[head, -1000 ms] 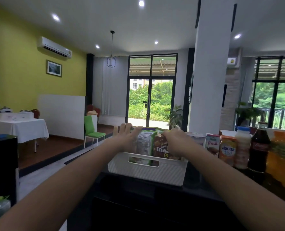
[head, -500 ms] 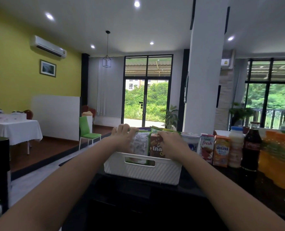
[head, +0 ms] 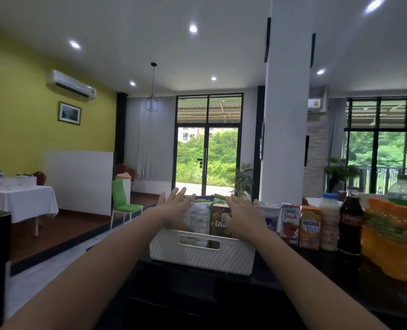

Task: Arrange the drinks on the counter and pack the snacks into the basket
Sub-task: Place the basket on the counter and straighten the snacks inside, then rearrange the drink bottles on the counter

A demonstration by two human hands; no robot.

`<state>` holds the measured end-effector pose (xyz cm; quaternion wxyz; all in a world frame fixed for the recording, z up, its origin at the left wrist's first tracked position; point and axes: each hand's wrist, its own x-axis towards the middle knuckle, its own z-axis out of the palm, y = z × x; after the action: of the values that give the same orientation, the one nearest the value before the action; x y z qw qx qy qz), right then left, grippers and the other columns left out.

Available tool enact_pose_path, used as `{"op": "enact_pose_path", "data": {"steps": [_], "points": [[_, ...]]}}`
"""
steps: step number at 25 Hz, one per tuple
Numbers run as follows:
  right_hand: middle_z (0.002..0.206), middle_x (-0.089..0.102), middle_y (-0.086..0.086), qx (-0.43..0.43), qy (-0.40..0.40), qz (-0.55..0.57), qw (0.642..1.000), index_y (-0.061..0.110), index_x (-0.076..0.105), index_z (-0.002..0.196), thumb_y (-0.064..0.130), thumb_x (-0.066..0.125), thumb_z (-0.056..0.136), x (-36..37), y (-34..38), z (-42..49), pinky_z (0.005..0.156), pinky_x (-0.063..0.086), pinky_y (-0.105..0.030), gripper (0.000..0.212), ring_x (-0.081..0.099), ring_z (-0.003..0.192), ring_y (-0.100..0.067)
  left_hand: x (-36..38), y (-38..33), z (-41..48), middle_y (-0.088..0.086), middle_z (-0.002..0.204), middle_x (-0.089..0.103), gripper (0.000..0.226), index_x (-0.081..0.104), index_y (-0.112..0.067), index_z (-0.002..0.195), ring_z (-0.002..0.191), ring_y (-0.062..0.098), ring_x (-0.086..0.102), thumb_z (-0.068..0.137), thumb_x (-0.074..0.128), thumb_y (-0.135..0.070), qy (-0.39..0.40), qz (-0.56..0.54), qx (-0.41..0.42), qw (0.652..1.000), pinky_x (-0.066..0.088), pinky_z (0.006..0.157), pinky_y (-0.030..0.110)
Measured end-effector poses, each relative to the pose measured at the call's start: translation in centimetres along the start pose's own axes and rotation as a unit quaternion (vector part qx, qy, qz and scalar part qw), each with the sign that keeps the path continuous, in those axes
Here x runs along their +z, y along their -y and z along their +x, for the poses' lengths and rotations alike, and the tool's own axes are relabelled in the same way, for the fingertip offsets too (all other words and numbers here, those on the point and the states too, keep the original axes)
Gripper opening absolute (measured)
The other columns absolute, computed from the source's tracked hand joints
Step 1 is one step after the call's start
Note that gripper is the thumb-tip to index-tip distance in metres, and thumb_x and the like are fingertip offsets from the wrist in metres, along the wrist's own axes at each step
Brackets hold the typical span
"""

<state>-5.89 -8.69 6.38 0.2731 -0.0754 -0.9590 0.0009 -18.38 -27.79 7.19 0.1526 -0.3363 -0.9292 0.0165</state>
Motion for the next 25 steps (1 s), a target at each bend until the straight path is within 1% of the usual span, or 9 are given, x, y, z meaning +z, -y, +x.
{"op": "enact_pose_path", "data": {"steps": [2,6,11,13,15,18,21,23,25], "points": [[0.161,0.020,-0.001,0.003,-0.017,0.000,1.000,0.023,0.022,0.152,0.044,0.032,0.099,0.1,-0.1,0.1,0.118,0.003,-0.053,0.058,0.013,0.149,-0.026,-0.4,0.1,-0.5,0.005,0.157,-0.021,0.112,-0.012,-0.029,0.149,0.143,0.027,-0.021,0.070,0.045,-0.083,-0.005,-0.014,-0.017,1.000,-0.010,0.112,0.059],[0.161,0.020,-0.002,0.014,-0.025,0.037,0.999,0.019,0.025,0.152,0.046,0.024,0.101,-0.3,0.1,0.0,0.119,0.003,-0.051,0.057,0.012,0.149,-0.026,-0.8,-0.3,-1.9,0.007,0.158,-0.017,0.089,-0.008,-0.018,0.150,0.145,0.026,-0.015,0.088,0.031,-0.068,-0.041,-0.070,-0.058,0.995,-0.007,0.113,0.055],[0.159,0.024,-0.006,0.041,-0.030,0.053,0.997,0.015,0.029,0.150,0.043,0.022,0.101,-1.7,-1.0,-1.5,0.118,0.017,-0.051,0.057,0.019,0.147,-0.028,-1.1,-2.2,-3.6,0.010,0.158,-0.013,0.073,-0.006,-0.015,0.150,0.146,0.026,-0.011,0.096,0.020,-0.057,-0.064,-0.063,-0.075,0.993,-0.007,0.113,0.054],[0.157,0.029,-0.009,0.058,-0.006,0.021,0.998,0.014,0.038,0.145,0.041,0.023,0.102,-2.9,-2.8,-2.8,0.116,0.022,-0.053,0.053,0.025,0.144,-0.031,-1.8,-4.1,-3.9,0.012,0.158,-0.011,0.071,-0.006,-0.013,0.150,0.146,0.027,-0.009,0.097,0.018,-0.055,-0.064,-0.047,-0.068,0.995,-0.004,0.115,0.055],[0.149,0.040,-0.013,0.080,0.028,-0.007,0.996,0.013,0.047,0.136,0.035,0.028,0.101,-4.3,-5.1,-4.0,0.110,0.032,-0.053,0.046,0.036,0.136,-0.034,-2.5,-6.4,-4.1,0.012,0.158,-0.011,0.072,-0.005,-0.013,0.150,0.146,0.028,-0.009,0.097,0.019,-0.055,-0.068,-0.045,-0.057,0.995,-0.002,0.115,0.056],[0.144,0.043,-0.016,0.127,0.061,0.010,0.990,0.009,0.044,0.138,0.037,0.031,0.099,-6.3,-9.1,-5.7,0.108,0.034,-0.051,0.050,0.041,0.130,-0.035,-3.6,-10.6,-3.8,0.010,0.157,-0.013,0.073,-0.006,-0.014,0.150,0.145,0.028,-0.011,0.097,0.020,-0.056,-0.075,-0.056,-0.036,0.995,-0.006,0.114,0.055],[0.150,0.035,-0.016,0.158,0.069,0.041,0.984,0.008,0.039,0.142,0.046,0.039,0.097,-7.9,-13.6,-8.7,0.113,0.025,-0.052,0.059,0.031,0.139,-0.036,-4.7,-16.5,-3.3,0.011,0.158,-0.013,0.071,-0.007,-0.013,0.150,0.145,0.027,-0.011,0.097,0.015,-0.055,-0.066,-0.055,-0.001,0.996,-0.007,0.114,0.053],[0.159,0.021,-0.012,0.158,0.089,0.026,0.983,0.010,0.029,0.149,0.048,0.036,0.098,-9.1,-16.8,-11.1,0.116,0.014,-0.054,0.064,0.016,0.146,-0.035,-5.1,-21.6,-3.3,0.012,0.158,-0.012,0.071,-0.007,-0.012,0.150,0.145,0.028,-0.011,0.097,0.015,-0.055,-0.059,-0.060,0.020,0.996,-0.007,0.115,0.054],[0.162,0.010,-0.007,0.165,0.086,0.008,0.982,0.013,0.020,0.153,0.048,0.033,0.099,-10.1,-19.5,-12.8,0.118,0.009,-0.054,0.066,0.006,0.149,-0.033,-5.7,-26.0,-3.3,0.012,0.158,-0.012,0.071,-0.007,-0.013,0.150,0.145,0.029,-0.009,0.097,0.017,-0.054,-0.051,-0.060,0.043,0.996,-0.005,0.115,0.054]]}}
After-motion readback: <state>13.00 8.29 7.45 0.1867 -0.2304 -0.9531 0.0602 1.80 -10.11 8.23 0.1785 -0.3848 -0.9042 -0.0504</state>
